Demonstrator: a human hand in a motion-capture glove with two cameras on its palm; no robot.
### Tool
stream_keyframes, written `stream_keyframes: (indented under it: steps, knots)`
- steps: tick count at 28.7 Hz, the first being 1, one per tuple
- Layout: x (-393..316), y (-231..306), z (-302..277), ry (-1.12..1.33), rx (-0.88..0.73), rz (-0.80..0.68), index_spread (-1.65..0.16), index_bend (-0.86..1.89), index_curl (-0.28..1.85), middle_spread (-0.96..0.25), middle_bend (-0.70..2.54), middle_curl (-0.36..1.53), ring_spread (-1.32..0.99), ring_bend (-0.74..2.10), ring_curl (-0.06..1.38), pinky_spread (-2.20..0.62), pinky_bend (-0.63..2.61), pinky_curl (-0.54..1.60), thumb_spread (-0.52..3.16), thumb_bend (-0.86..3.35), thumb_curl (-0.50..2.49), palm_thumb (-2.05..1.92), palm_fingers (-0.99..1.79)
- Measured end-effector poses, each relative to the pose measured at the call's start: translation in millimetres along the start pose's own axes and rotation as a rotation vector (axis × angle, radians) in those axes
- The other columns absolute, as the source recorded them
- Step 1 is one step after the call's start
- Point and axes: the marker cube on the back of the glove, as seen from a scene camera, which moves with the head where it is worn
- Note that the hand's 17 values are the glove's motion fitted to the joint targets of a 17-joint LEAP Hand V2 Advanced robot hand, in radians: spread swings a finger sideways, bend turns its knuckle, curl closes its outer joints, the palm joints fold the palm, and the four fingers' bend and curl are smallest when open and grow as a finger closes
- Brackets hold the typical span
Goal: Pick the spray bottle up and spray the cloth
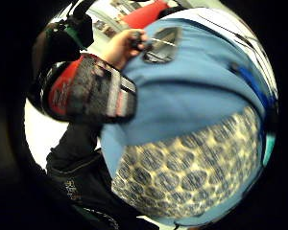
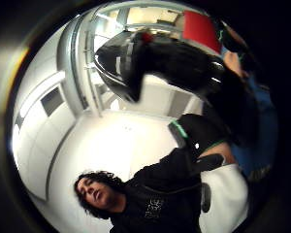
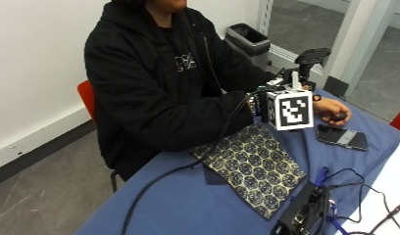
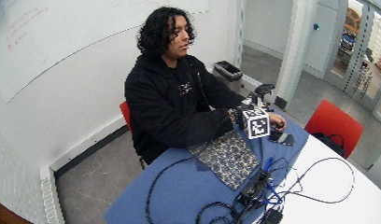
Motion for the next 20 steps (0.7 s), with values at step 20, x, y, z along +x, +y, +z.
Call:
stream_keyframes:
  steps: [20]
  knots:
    - [7, 219, -32, 0.589, -0.298, -0.027, -0.32, 0.15, 0.39, 0.0, 0.23, 0.41, 0.02, 0.28, 0.34, 0.2, 0.28, 0.36, 1.17, 0.0, 0.34, 0.65, 0.4]
